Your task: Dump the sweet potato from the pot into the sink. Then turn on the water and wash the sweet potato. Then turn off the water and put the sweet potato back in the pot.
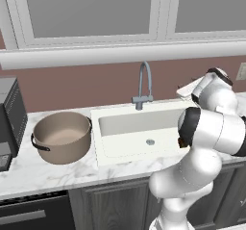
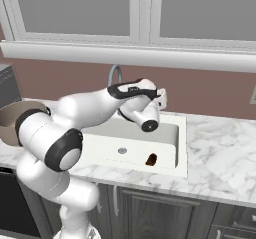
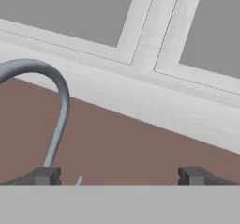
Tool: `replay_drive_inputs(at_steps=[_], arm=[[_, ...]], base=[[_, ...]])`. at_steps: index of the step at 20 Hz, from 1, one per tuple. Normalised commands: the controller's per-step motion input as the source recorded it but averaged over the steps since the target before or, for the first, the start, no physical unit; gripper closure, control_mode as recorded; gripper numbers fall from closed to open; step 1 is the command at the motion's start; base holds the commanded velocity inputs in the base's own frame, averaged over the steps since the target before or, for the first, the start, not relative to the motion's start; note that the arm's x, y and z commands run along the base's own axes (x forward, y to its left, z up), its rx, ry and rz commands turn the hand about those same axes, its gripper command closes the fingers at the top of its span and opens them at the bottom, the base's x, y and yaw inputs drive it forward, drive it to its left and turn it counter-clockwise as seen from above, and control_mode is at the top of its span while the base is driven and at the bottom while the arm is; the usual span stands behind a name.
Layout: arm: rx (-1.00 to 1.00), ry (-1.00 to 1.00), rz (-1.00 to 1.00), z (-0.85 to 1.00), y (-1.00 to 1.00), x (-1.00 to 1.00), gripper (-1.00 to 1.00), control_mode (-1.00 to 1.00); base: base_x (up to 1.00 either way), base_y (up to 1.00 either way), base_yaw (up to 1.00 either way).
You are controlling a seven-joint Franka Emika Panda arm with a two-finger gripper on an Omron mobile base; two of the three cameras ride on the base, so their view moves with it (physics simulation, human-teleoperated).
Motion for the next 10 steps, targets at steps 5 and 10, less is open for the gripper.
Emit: replay_drive_inputs(at_steps=[5,10], arm=[[0.16,0.45,-0.13,0.10,0.00,-0.04,-1.00,-1.00],[0.16,0.50,-0.13,0.01,0.00,0.00,-1.00,-1.00]], base=[[0.00,0.00,0.00],[0.00,0.00,0.00]])
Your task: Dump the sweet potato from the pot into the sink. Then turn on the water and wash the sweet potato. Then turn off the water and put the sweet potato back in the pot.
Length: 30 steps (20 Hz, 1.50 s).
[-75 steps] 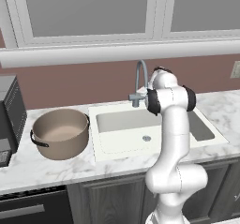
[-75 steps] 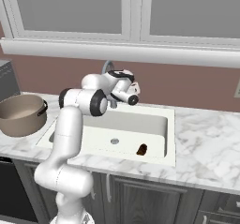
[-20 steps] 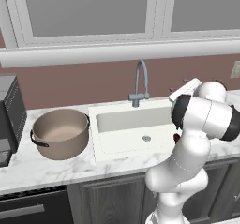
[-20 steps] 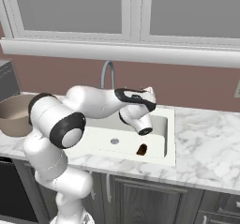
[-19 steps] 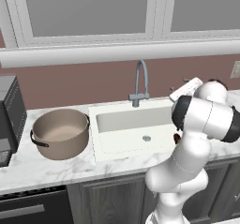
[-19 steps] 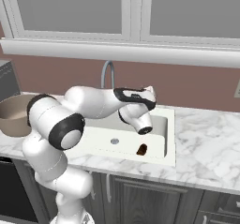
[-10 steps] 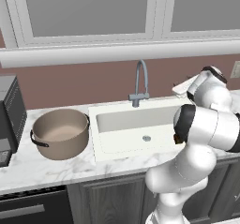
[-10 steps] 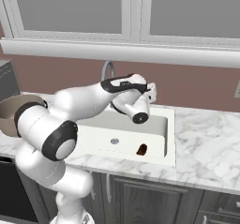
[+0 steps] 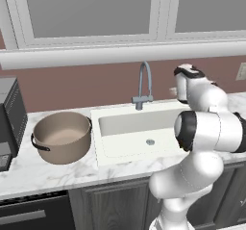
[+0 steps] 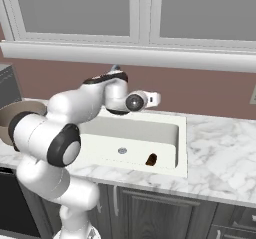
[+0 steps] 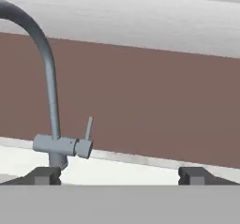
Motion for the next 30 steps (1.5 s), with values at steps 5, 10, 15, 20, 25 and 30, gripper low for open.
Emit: replay_drive_inputs(at_steps=[5,10,15,20,25,30], arm=[[0.17,0.53,-0.14,0.00,0.00,0.00,-1.00,-1.00],[0.17,0.48,-0.13,0.00,-0.10,-0.17,-1.00,-1.00],[0.13,0.39,-0.14,0.00,-0.18,-0.42,-1.00,-1.00],[0.09,0.37,-0.11,-0.15,-0.11,-0.32,-1.00,-1.00],[0.02,0.20,-0.02,-0.62,-0.05,-0.27,-1.00,-1.00],[0.00,0.02,0.00,-0.66,-0.08,-0.19,-1.00,-1.00]], base=[[0.00,0.00,0.00],[0.00,0.00,0.00],[0.00,0.00,0.00],[0.00,0.00,0.00],[0.00,0.00,0.00],[0.00,0.00,0.00]])
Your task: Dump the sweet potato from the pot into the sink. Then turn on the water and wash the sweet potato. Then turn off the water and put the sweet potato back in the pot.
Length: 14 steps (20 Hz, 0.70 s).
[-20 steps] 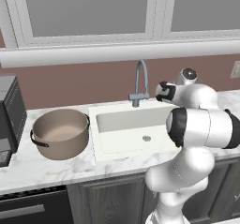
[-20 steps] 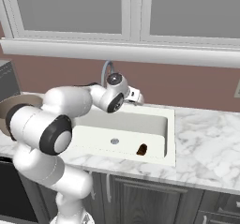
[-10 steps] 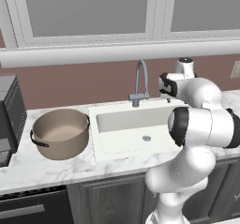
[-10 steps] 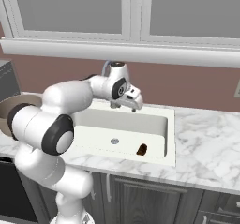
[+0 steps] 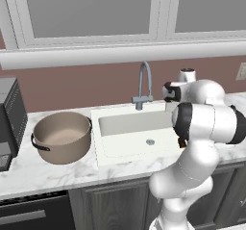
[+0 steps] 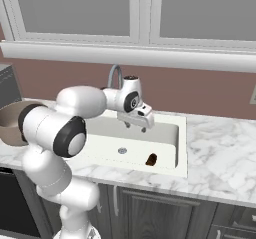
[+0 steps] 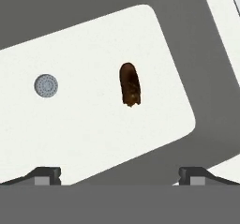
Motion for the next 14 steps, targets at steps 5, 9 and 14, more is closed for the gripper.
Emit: replay_drive_inputs(at_steps=[5,9,14], arm=[[0.00,0.00,0.00,-0.42,-0.24,-0.34,-1.00,-1.00],[0.00,-0.01,0.00,-0.28,-0.18,-0.44,-1.00,-1.00],[0.00,0.00,0.00,-0.33,-0.01,-0.18,-1.00,-1.00]], base=[[0.00,0.00,0.00],[0.00,0.00,0.00],[0.00,0.00,0.00]])
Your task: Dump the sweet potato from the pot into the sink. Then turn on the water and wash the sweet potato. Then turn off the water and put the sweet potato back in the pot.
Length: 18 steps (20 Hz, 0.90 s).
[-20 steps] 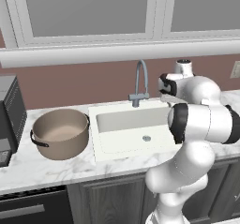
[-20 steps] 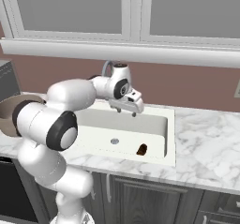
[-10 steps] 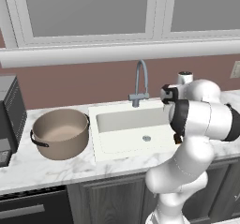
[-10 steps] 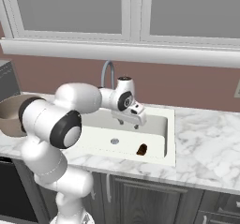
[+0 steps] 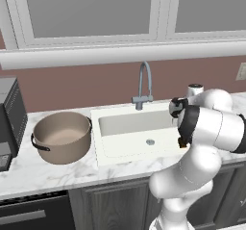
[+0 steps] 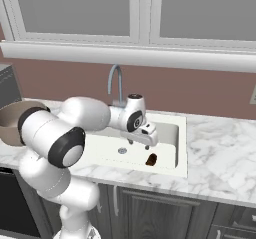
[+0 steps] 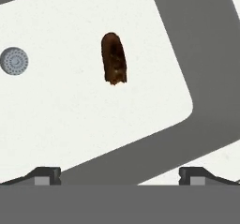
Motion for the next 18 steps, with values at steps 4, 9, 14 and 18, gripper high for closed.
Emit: replay_drive_inputs(at_steps=[4,9,14,18], arm=[[0.00,0.00,0.01,-0.32,0.00,-0.01,-1.00,-1.00],[0.00,-0.03,0.03,-0.29,-0.02,0.00,-1.00,-1.00],[0.00,-0.03,0.04,-0.38,-0.09,0.00,-1.00,-1.00],[0.00,-0.03,0.05,-0.38,-0.07,0.00,-1.00,-1.00]], base=[[0.00,0.00,0.00],[0.00,0.00,0.00],[0.00,0.00,0.00],[0.00,0.00,0.00]])
